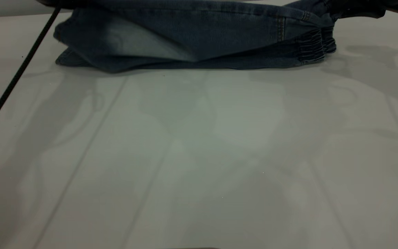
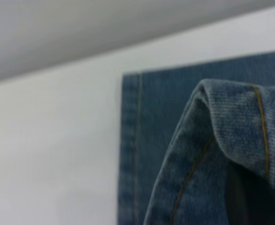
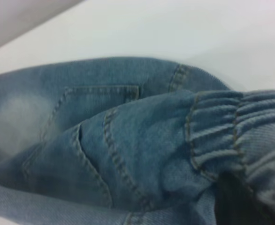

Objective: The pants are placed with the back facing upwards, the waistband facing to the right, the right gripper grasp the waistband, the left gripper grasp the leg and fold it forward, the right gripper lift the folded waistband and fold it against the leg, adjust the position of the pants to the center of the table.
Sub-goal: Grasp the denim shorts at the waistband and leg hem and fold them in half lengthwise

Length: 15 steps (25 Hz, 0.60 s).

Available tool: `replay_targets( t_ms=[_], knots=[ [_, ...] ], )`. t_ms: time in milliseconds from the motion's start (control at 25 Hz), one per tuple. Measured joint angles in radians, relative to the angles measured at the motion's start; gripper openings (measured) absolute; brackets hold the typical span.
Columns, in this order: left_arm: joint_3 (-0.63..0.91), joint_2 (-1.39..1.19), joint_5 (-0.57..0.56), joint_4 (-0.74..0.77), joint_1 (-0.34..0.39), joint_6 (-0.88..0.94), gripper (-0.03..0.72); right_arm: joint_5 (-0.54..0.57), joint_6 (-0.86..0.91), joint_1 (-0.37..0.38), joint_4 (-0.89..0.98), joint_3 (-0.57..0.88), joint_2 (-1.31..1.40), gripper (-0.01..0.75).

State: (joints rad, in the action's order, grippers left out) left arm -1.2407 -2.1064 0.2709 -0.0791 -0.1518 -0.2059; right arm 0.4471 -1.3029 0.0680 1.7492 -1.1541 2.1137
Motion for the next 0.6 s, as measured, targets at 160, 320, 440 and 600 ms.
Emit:
replay_targets(
  t_ms=[160,320,440,600],
  knots=[
    [-0.003,-0.005,0.074,0.000,0.000,-0.072,0.024,-0.007,-0.064,0.000,0.047,0.000,0.000,0.036],
    [-0.004,-0.028,0.107,0.000,0.000,-0.096,0.026,-0.022,-0.094,0.000,0.051,0.000,0.007,0.039],
    [-0.004,-0.052,0.112,0.000,0.000,-0.097,0.033,-0.045,-0.102,0.000,0.053,0.000,0.015,0.043],
    [-0.004,-0.076,0.143,0.000,-0.001,-0.098,0.051,-0.060,-0.120,-0.001,0.055,-0.010,0.018,0.057]
  ],
)
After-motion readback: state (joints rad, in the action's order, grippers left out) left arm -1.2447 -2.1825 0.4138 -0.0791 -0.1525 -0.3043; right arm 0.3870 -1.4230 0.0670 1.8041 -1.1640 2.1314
